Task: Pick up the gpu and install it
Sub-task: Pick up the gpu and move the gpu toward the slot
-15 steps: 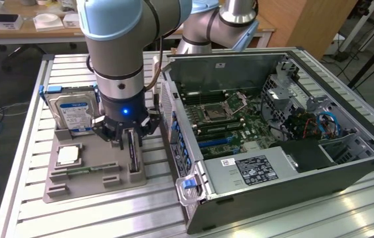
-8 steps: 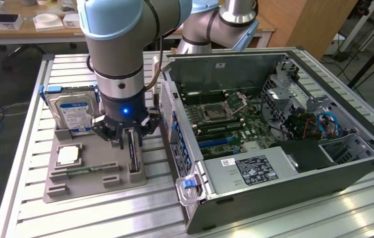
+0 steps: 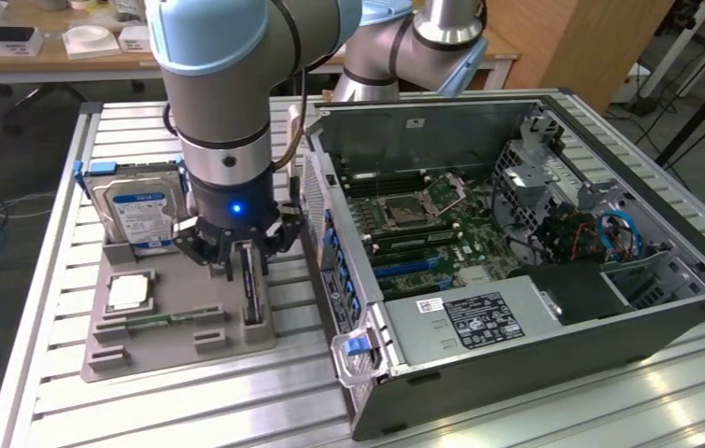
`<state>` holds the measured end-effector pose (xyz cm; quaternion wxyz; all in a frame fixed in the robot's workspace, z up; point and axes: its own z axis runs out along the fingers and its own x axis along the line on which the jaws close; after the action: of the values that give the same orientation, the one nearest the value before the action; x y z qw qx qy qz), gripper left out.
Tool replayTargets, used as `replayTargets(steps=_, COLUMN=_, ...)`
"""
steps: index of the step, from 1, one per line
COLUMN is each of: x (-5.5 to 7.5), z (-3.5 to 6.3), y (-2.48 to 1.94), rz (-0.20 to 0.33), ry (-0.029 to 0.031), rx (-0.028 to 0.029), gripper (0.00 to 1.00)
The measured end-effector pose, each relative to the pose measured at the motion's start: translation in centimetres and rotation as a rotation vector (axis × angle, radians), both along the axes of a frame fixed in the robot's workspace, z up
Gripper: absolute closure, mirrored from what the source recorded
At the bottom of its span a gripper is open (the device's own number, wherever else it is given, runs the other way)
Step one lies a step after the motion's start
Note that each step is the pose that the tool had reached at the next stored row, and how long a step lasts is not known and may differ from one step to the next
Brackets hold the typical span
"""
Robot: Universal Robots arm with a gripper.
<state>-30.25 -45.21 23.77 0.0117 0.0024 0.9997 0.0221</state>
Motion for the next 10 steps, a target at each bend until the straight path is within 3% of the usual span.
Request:
replayTargets(steps=1, x=0.00, z=0.00, y=0.00, rz=0.000, ry=0.0000, rx=0.0000, gripper=0.54)
replayTargets(steps=2, x=0.00, z=0.00, y=0.00, rz=0.000, ry=0.0000, rx=0.0000, gripper=0.61)
replayTargets(steps=10, x=0.06, z=-0.01, y=0.00, rz=0.000, ry=0.0000, rx=0.0000, gripper=0.61)
